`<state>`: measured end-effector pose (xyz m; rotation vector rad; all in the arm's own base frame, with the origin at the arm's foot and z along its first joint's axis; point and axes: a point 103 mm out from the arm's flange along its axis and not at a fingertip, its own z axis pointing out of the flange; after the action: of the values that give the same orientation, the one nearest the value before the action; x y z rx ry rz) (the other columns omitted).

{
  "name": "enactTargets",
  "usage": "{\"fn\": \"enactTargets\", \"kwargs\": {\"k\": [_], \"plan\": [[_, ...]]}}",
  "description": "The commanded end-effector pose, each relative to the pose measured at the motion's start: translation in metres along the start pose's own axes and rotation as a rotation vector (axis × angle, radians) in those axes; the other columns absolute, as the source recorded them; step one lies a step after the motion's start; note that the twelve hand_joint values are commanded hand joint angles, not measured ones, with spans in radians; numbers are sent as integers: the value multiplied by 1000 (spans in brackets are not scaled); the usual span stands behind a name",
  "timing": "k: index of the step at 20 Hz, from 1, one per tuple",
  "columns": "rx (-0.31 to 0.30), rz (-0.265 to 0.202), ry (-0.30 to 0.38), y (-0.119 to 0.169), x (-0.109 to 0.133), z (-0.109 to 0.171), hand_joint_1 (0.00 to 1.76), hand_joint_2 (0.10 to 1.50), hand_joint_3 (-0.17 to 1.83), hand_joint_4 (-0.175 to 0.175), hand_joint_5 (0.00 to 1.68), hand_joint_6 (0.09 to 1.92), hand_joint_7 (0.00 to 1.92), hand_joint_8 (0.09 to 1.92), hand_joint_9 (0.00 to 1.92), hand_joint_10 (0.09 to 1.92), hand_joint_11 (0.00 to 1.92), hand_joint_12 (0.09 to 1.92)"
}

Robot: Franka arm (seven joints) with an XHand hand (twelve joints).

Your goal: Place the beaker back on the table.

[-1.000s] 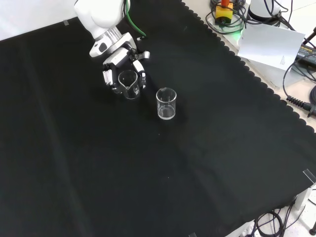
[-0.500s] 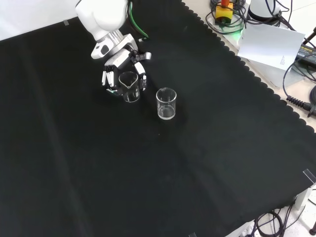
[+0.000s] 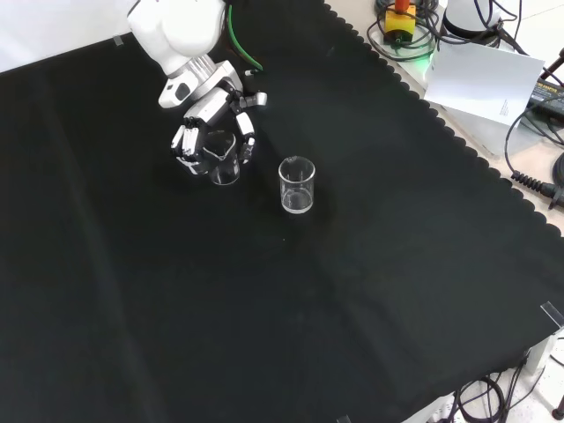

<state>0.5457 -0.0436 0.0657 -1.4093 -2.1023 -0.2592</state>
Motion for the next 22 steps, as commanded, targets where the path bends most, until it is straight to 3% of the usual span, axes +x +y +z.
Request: {"fn": "enactTargets", "kwargs": {"k": [1, 3, 9, 14, 17, 22], "plan": [[12, -24, -12, 2, 10, -11, 1135, 452, 759, -62, 353, 694, 354, 797, 441, 710, 101, 1407], [33, -25, -18, 3, 13, -12, 1112, 445, 734, -67, 324, 604, 314, 798, 402, 727, 69, 1414], [10, -35, -41, -4, 36, -38, 1039, 460, 656, -74, 308, 414, 200, 785, 277, 777, 5, 1438], [-37, 3, -65, -26, 53, -65, 1015, 473, 625, -75, 316, 346, 165, 774, 232, 792, 0, 1425], [-60, 42, -89, -55, 63, -80, 1007, 477, 622, -76, 319, 337, 170, 775, 230, 793, 0, 1428], [-81, 79, -107, -83, 76, -90, 997, 485, 620, -78, 326, 328, 179, 777, 235, 796, 0, 1435]]}}
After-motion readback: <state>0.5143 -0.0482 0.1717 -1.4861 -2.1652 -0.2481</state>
